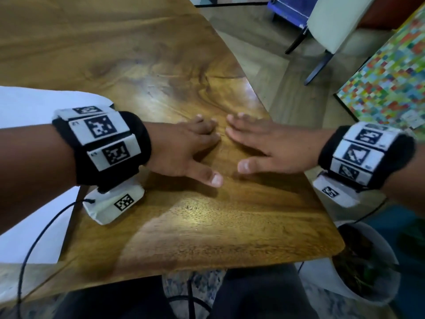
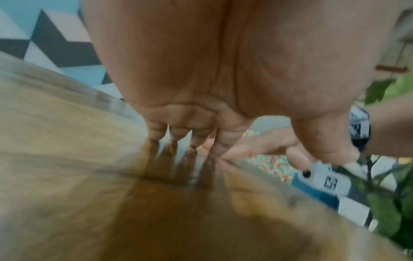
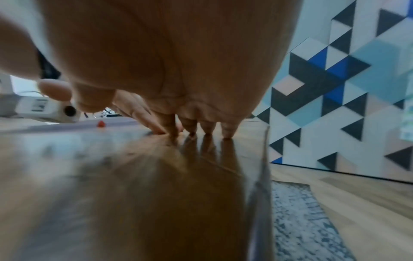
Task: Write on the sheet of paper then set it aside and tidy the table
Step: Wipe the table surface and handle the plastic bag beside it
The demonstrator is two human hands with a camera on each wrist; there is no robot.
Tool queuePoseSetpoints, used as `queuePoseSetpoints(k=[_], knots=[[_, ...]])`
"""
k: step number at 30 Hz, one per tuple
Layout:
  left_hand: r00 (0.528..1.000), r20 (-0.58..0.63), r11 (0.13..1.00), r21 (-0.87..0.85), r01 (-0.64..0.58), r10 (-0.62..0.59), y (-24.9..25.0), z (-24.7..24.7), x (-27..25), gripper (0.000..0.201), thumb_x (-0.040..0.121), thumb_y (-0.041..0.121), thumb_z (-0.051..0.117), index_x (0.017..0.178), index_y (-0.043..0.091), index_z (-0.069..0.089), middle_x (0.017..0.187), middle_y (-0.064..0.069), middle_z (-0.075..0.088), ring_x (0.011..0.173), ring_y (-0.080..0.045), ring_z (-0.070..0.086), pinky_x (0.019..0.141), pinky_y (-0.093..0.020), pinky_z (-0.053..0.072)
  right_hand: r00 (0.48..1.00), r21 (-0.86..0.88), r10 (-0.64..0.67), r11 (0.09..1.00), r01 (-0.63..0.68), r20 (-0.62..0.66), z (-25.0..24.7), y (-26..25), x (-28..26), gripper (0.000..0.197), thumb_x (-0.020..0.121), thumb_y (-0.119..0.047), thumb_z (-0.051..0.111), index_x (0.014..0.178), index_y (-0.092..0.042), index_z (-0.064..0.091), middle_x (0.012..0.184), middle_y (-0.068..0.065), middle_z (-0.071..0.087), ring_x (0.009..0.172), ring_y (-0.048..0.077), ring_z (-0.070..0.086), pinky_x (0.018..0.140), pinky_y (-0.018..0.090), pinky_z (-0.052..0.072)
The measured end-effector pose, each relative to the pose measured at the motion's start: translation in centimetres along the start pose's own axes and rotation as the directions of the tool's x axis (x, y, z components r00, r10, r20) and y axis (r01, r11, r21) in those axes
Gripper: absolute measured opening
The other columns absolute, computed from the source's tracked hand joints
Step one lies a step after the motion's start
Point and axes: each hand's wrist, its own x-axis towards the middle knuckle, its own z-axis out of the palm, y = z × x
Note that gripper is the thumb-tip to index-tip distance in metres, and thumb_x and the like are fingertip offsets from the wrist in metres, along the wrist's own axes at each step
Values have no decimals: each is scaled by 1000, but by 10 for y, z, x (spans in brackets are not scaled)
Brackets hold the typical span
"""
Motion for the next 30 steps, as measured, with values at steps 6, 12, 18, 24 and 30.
queuePoseSetpoints(k=[6, 12, 18, 24, 30], knots=[[892, -343, 947, -228, 227, -296, -21, -2, -15, 91, 86, 74, 48, 156, 19, 31, 166, -7, 20, 145, -30, 35, 114, -44, 35, 968, 181, 46, 983, -1, -248, -14, 0, -1, 79, 88, -76, 21, 155, -33, 18, 162, -13, 12, 147, 5, 15, 117, 32, 17], [930, -147, 941, -58, 333, -338, -24, 27, -20, 135, 57, 98, 19, 161, 17, -8, 168, -12, -18, 155, -35, -11, 124, -56, 13, 986, 41, 129, 991, -125, -108, -10, -3, 32, 88, 88, -75, 17, 157, -22, 3, 164, -1, -11, 151, 16, -9, 123, 47, 6], [988, -34, 970, -199, 140, -150, 21, 34, -51, 108, 78, 83, 27, 162, 25, -8, 167, -1, -24, 154, -19, -17, 126, -40, 3, 996, 32, -19, 999, 22, -89, -5, -42, -10, 84, 86, -75, 16, 157, -31, 2, 163, -14, -11, 148, 1, -11, 124, 36, 8], [907, -206, 910, -283, 303, -366, 19, 89, -98, 114, 75, 92, 14, 160, 21, -14, 168, -6, -21, 155, -24, -17, 124, -39, 2, 988, 12, -149, 989, 150, -50, 18, -115, -31, 80, 93, -71, 14, 154, -29, -16, 159, -10, -29, 144, 5, -30, 123, 36, -2], [845, -288, 889, -225, 398, -451, 41, 156, -103, 120, 75, 94, -4, 163, 12, -1, 168, -17, -15, 155, -31, -16, 122, -44, -5, 944, -122, -331, 936, 329, 0, 55, -132, -41, 82, 95, -70, 9, 157, -18, -1, 163, 0, -16, 149, 19, -21, 122, 49, -1]])
